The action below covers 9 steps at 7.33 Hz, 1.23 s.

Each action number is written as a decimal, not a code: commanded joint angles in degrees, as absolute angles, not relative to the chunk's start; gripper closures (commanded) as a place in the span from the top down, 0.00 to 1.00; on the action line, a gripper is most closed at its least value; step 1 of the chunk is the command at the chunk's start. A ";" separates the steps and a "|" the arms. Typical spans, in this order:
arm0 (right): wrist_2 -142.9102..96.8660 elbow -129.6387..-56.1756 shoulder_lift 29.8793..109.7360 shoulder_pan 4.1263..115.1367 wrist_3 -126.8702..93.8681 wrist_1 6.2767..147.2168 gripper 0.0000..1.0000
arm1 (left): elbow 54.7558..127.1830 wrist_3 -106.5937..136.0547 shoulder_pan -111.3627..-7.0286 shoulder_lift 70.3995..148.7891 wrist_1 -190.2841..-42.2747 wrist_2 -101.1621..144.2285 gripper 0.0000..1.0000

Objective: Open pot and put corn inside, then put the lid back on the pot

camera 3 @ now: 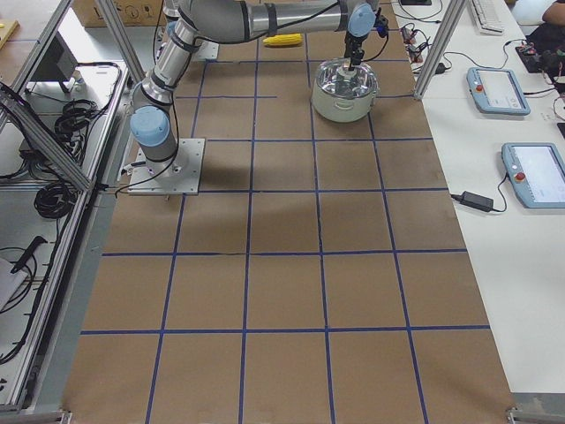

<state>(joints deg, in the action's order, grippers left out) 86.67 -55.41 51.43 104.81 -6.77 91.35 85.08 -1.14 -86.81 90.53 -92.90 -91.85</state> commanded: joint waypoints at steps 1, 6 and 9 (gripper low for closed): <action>86.92 -55.28 51.94 104.42 -5.98 91.23 0.77 | 84.99 -1.14 -86.84 90.53 -92.90 -91.85 1.00; 90.15 -57.03 59.04 103.28 -3.36 85.63 0.76 | 84.99 -1.14 -86.84 90.53 -92.90 -91.93 1.00; 90.88 -64.29 70.45 100.48 0.77 78.49 0.73 | 84.90 -1.14 -86.84 90.53 -92.90 -91.85 1.00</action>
<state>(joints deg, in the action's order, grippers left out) 90.70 -59.96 65.36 102.39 -1.69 80.73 84.94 -1.14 -86.84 90.52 -92.90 -91.86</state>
